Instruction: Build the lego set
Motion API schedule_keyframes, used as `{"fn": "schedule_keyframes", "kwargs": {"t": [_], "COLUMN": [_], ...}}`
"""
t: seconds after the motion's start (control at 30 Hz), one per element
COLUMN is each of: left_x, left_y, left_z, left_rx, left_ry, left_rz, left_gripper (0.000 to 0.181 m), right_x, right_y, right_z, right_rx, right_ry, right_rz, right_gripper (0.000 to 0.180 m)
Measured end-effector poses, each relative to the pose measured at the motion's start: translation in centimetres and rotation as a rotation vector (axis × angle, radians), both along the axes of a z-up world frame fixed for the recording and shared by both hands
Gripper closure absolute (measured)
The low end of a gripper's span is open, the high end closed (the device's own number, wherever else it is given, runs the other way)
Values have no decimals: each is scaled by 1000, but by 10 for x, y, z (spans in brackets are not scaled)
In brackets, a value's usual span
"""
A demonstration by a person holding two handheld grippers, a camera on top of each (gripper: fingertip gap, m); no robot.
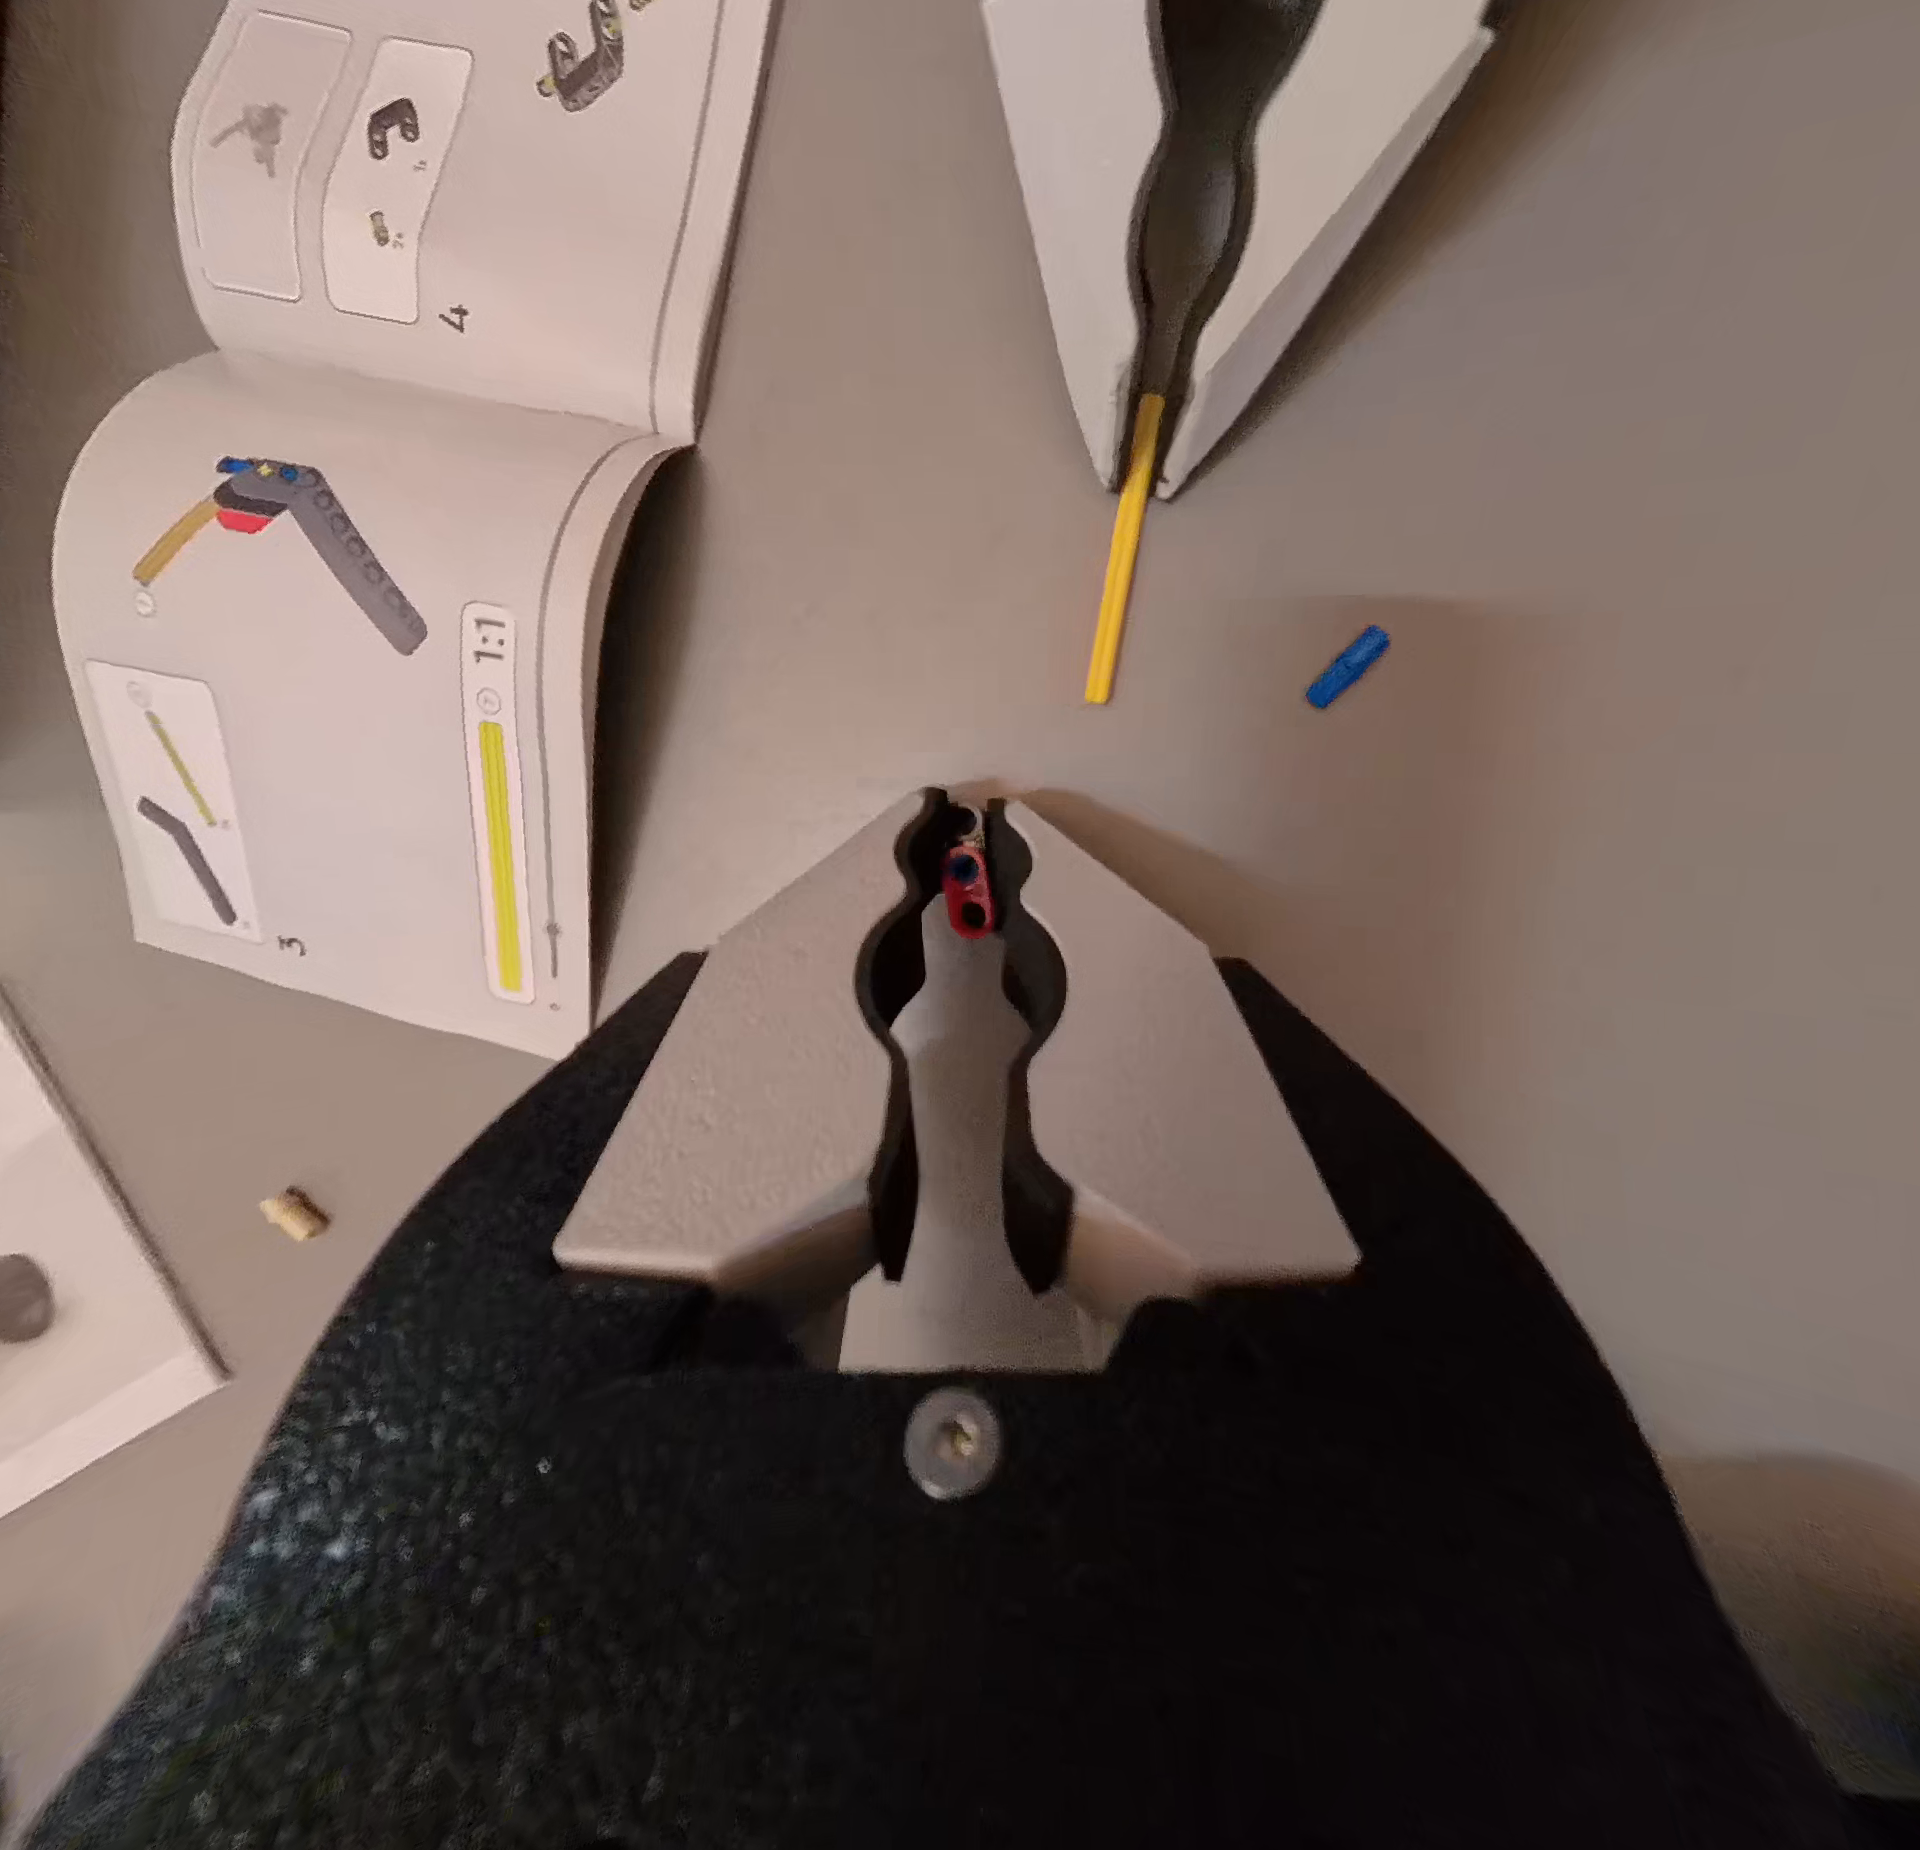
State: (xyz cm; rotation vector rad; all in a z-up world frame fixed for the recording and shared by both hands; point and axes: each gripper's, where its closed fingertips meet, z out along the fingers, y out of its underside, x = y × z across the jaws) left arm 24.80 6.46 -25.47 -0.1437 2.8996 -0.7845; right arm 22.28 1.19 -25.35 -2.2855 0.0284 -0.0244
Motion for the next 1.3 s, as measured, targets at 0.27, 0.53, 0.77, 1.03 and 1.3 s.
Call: {"fn": "schedule_keyframes", "kwargs": {"t": [0.27,0.53,0.77,1.03,1.3], "left_x": [15,10,11,-1,-7], "left_y": [0,3,3,-3,-6], "left_z": [22,65,89,124,131], "left_rx": [-255,-579,-830,-1090,-1174], "left_ry": [17,6,80,173,203], "left_rz": [62,67,65,-6,-52], "left_gripper": [176,175,175,176,176], "right_x": [2,5,23,22,16], "right_y": [2,5,16,10,16], "right_z": [0,0,44,117,111], "right_rx": [-3,-1,208,462,407], "right_ry": [-65,-88,-251,-484,-509], "right_rz": [34,41,-47,-105,-74], "right_gripper": [177,177,177,177,177]}}
